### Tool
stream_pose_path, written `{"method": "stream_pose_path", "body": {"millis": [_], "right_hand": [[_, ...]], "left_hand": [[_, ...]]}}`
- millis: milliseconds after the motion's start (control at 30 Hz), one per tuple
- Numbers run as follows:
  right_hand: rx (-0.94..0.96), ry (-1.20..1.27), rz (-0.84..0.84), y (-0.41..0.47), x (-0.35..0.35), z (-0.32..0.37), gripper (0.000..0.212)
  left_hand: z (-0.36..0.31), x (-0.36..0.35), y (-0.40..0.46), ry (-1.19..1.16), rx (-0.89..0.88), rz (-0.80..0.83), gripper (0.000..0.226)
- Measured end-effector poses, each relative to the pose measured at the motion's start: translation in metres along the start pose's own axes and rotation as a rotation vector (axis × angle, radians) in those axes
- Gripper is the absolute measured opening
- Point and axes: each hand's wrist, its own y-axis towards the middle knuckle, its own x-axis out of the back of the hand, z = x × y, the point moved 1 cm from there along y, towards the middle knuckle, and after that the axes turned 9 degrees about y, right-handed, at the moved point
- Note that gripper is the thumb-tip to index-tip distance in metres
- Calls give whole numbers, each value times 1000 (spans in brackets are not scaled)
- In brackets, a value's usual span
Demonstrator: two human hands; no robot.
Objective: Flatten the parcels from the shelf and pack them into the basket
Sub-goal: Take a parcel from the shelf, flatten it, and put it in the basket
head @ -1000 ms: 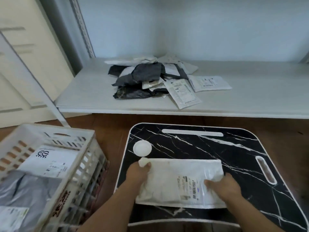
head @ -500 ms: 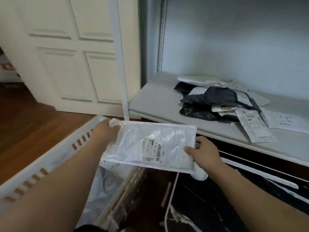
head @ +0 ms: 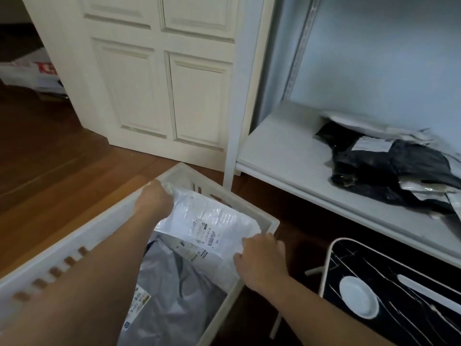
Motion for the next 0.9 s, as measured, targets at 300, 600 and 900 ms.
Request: {"method": "stream_pose_path", "body": {"millis": [300, 600, 900], "right_hand": [[17, -327, 333, 38, -36, -2, 45], [203, -353, 322, 53, -57, -15, 61], [263, -209, 414, 54, -37, -23, 56]], "left_hand": [[-19, -99, -7, 51, -266, 415, 91], [-25, -170, -26, 476, -386, 664, 108], [-51, -156, -38, 561, -257, 679, 104]]}}
